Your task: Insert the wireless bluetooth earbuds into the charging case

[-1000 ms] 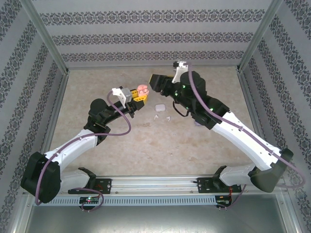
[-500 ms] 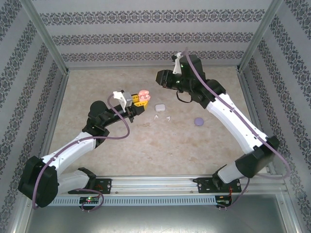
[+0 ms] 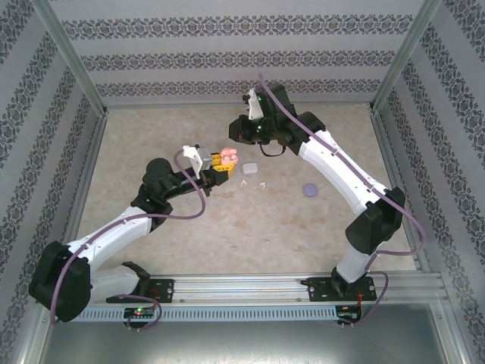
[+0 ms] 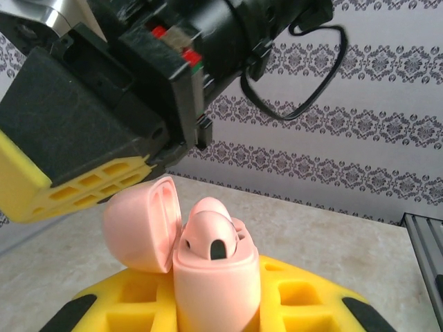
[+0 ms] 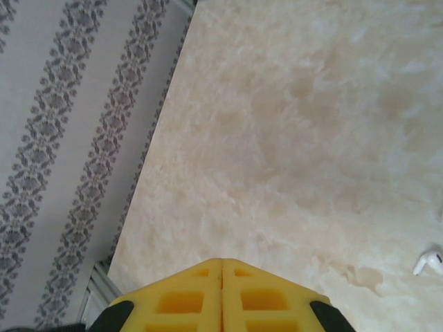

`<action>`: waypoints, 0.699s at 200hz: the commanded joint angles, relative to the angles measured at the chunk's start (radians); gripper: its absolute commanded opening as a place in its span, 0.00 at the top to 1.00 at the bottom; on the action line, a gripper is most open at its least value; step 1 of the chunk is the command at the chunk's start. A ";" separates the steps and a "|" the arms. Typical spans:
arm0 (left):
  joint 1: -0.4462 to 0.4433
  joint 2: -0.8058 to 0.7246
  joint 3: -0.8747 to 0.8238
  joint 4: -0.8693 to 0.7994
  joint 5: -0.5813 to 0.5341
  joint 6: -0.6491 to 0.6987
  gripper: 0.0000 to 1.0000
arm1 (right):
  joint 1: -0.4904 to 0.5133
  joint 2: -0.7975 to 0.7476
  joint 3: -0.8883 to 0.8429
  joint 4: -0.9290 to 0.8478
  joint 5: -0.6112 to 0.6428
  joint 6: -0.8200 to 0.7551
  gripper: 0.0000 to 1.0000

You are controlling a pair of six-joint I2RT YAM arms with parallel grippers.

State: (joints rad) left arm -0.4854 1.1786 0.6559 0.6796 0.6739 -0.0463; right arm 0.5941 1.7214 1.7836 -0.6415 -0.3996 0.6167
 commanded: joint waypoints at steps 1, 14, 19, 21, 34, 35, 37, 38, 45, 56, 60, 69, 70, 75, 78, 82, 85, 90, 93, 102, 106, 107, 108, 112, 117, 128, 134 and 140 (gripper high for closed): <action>-0.016 0.023 0.030 0.001 0.011 -0.004 1.00 | 0.030 -0.024 0.012 -0.051 -0.050 -0.051 0.94; -0.016 0.036 0.041 -0.002 0.006 -0.006 1.00 | 0.045 -0.058 -0.019 -0.062 -0.055 -0.063 0.96; -0.016 0.038 0.044 -0.002 0.004 -0.006 1.00 | 0.049 -0.075 -0.036 -0.066 -0.048 -0.064 0.97; -0.016 0.039 0.046 -0.003 0.002 -0.007 1.00 | 0.051 -0.084 -0.043 -0.067 -0.047 -0.066 0.97; -0.016 0.046 0.048 0.007 -0.016 -0.011 1.00 | 0.056 -0.139 -0.098 -0.069 -0.043 -0.064 0.97; -0.016 0.048 0.047 0.007 -0.017 -0.011 1.00 | 0.056 -0.143 -0.103 -0.069 -0.044 -0.064 0.97; -0.016 0.048 0.047 0.010 -0.020 -0.010 1.00 | 0.055 -0.152 -0.112 -0.068 -0.045 -0.062 0.97; -0.015 0.049 0.047 0.010 -0.022 -0.010 1.00 | 0.055 -0.157 -0.118 -0.068 -0.044 -0.063 0.97; -0.016 0.051 0.048 0.014 -0.034 -0.014 1.00 | 0.055 -0.185 -0.149 -0.069 -0.042 -0.058 0.97; -0.015 0.056 0.049 0.015 -0.049 -0.021 1.00 | 0.044 -0.238 -0.202 -0.060 -0.028 -0.049 0.98; -0.016 0.057 0.048 0.016 -0.052 -0.022 1.00 | 0.038 -0.258 -0.221 -0.050 -0.019 -0.039 0.97; -0.017 0.062 0.046 0.022 -0.057 -0.032 1.00 | 0.016 -0.299 -0.260 -0.027 0.016 -0.018 0.96; -0.017 0.062 0.045 0.022 -0.058 -0.034 1.00 | 0.013 -0.305 -0.264 -0.025 0.021 -0.015 0.96; -0.016 0.067 0.045 0.025 -0.062 -0.042 1.00 | -0.001 -0.326 -0.282 -0.014 0.048 -0.002 0.94; -0.016 0.069 0.043 0.026 -0.066 -0.047 1.00 | -0.012 -0.339 -0.293 -0.007 0.067 0.006 0.93; -0.016 0.073 0.043 0.026 -0.071 -0.055 1.00 | -0.024 -0.355 -0.309 0.002 0.092 0.017 0.92; -0.016 0.074 0.041 0.024 -0.076 -0.063 1.00 | -0.034 -0.365 -0.320 0.011 0.109 0.025 0.91; -0.016 0.079 0.040 0.021 -0.088 -0.076 1.00 | -0.051 -0.385 -0.342 0.025 0.137 0.035 0.88; -0.016 0.080 0.039 0.018 -0.094 -0.084 1.00 | -0.060 -0.395 -0.356 0.032 0.152 0.043 0.87; -0.015 0.084 0.035 0.001 -0.125 -0.110 1.00 | -0.079 -0.423 -0.393 0.055 0.195 0.055 0.83; -0.015 0.087 0.033 -0.011 -0.144 -0.121 1.00 | -0.086 -0.433 -0.408 0.060 0.211 0.058 0.80; -0.015 0.088 0.033 -0.014 -0.148 -0.124 1.00 | -0.088 -0.435 -0.412 0.062 0.215 0.059 0.79; -0.015 0.088 0.032 -0.018 -0.152 -0.127 1.00 | -0.088 -0.437 -0.415 0.063 0.218 0.059 0.78; -0.015 0.091 0.032 -0.033 -0.166 -0.138 1.00 | -0.093 -0.443 -0.429 0.068 0.228 0.060 0.75; -0.015 0.094 0.033 -0.053 -0.184 -0.151 1.00 | -0.097 -0.448 -0.445 0.071 0.234 0.059 0.72; -0.012 0.104 0.039 -0.104 -0.218 -0.182 1.00 | -0.103 -0.450 -0.473 0.072 0.240 0.048 0.67; -0.010 0.109 0.040 -0.130 -0.235 -0.201 1.00 | -0.103 -0.451 -0.488 0.072 0.246 0.038 0.65; -0.008 0.118 0.042 -0.156 -0.250 -0.218 1.00 | -0.102 -0.451 -0.504 0.072 0.256 0.030 0.64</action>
State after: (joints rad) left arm -0.5003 1.2716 0.6682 0.6266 0.5205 -0.1616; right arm 0.4900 1.2675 1.3430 -0.5983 -0.2237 0.6514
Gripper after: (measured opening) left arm 0.215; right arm 0.338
